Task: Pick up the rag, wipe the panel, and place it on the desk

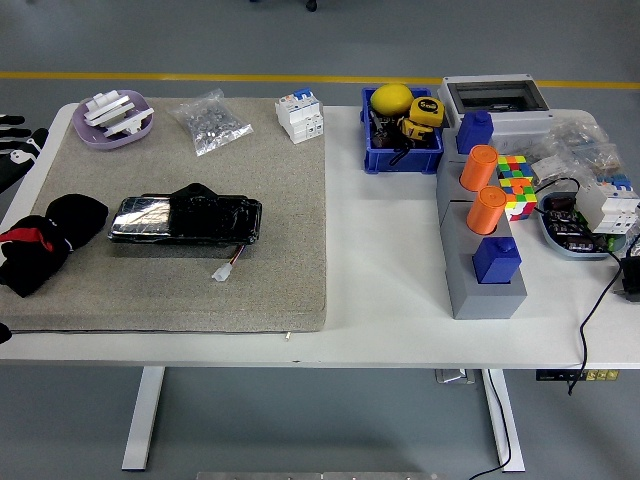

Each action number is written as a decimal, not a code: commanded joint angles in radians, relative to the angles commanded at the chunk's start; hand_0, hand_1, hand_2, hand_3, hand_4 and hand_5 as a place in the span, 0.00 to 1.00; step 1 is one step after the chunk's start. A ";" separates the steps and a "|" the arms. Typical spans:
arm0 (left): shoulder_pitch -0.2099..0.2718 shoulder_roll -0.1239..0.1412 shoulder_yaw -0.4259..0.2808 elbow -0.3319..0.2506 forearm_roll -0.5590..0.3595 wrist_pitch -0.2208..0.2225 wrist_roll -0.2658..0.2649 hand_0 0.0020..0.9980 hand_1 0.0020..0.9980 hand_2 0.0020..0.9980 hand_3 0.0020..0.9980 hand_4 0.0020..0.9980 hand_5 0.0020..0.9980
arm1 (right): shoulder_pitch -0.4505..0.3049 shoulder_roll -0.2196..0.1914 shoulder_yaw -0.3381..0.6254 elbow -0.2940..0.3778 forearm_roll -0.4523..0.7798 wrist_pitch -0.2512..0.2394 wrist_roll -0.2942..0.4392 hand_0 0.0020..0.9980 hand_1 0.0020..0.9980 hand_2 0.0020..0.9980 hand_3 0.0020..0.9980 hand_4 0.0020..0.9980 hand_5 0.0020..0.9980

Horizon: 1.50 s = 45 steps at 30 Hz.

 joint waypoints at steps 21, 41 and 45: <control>0.008 0.011 -0.020 -0.014 0.000 0.000 0.005 0.50 0.55 0.57 0.59 0.85 0.32 | 0.006 0.002 0.000 -0.002 0.005 -0.001 0.002 0.71 0.69 0.70 0.64 1.00 0.55; 0.011 0.017 -0.035 -0.028 0.008 0.000 0.008 0.50 0.55 0.57 0.59 0.85 0.32 | -0.010 0.003 -0.055 0.003 0.078 0.003 0.031 0.71 0.69 0.70 0.64 1.00 0.54; 0.010 0.016 -0.036 -0.023 0.010 0.000 0.007 0.50 0.55 0.57 0.59 0.85 0.32 | -0.008 0.004 -0.059 0.002 0.083 0.003 0.034 0.71 0.69 0.69 0.64 1.00 0.54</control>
